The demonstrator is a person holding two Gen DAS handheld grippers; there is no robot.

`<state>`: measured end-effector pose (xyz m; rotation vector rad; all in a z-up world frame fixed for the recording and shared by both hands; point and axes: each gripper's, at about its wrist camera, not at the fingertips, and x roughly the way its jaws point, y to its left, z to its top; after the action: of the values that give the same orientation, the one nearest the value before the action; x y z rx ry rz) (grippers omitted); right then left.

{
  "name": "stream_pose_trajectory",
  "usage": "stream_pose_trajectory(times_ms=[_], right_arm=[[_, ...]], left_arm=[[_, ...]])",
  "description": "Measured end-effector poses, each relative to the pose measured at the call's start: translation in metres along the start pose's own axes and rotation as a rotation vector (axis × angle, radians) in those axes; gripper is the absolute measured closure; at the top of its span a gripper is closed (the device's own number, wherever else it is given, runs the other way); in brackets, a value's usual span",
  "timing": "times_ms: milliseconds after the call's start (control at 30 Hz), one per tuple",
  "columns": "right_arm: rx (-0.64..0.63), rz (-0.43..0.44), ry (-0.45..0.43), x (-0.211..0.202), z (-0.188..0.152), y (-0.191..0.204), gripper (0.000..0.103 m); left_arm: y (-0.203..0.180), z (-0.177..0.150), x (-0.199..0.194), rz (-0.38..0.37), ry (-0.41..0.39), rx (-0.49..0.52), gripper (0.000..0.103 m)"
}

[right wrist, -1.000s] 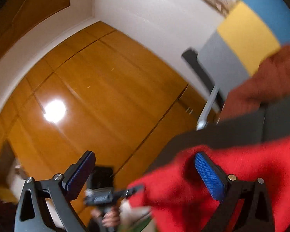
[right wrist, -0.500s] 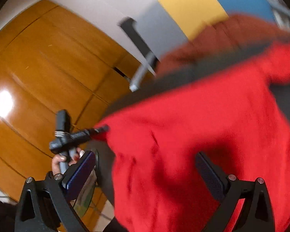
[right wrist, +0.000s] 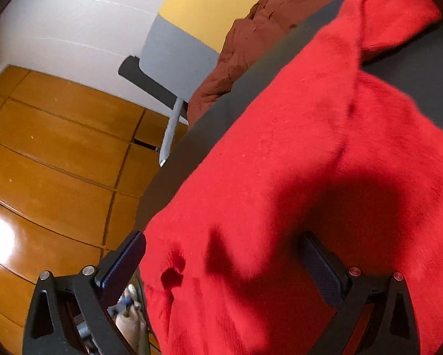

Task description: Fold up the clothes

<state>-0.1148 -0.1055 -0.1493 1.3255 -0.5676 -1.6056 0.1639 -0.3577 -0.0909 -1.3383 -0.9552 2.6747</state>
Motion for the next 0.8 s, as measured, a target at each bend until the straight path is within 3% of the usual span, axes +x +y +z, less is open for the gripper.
stream_pose_trajectory(times_ms=[167,300,400,500,633,667,800], right_arm=[[-0.032,0.084,0.121,0.031,0.005,0.008,0.000],[-0.059,0.156,0.229,0.059,0.016,0.019,0.000],[-0.100,0.197,0.276,0.080,0.036,0.036,0.000],[-0.131,0.201,0.155,0.082,0.082,0.061,0.000],[-0.082,0.175,-0.151,0.049,0.150,0.079,0.000],[-0.082,0.156,-0.193,0.040,0.158,0.080,0.000],[-0.140,0.089,-0.177,0.017,0.146,0.070,0.000]], left_arm=[[-0.026,0.011,0.066,-0.058,0.120,0.044,0.081],[-0.017,0.028,0.097,-0.052,0.188,0.033,0.081],[-0.007,0.057,0.105,-0.025,0.189,0.052,0.081],[0.005,0.105,0.107,0.107,0.117,0.066,0.081],[0.020,0.189,0.062,0.266,-0.169,-0.037,0.081],[0.024,0.204,0.043,0.256,-0.242,-0.080,0.081],[0.025,0.205,0.008,0.251,-0.323,-0.103,0.081]])
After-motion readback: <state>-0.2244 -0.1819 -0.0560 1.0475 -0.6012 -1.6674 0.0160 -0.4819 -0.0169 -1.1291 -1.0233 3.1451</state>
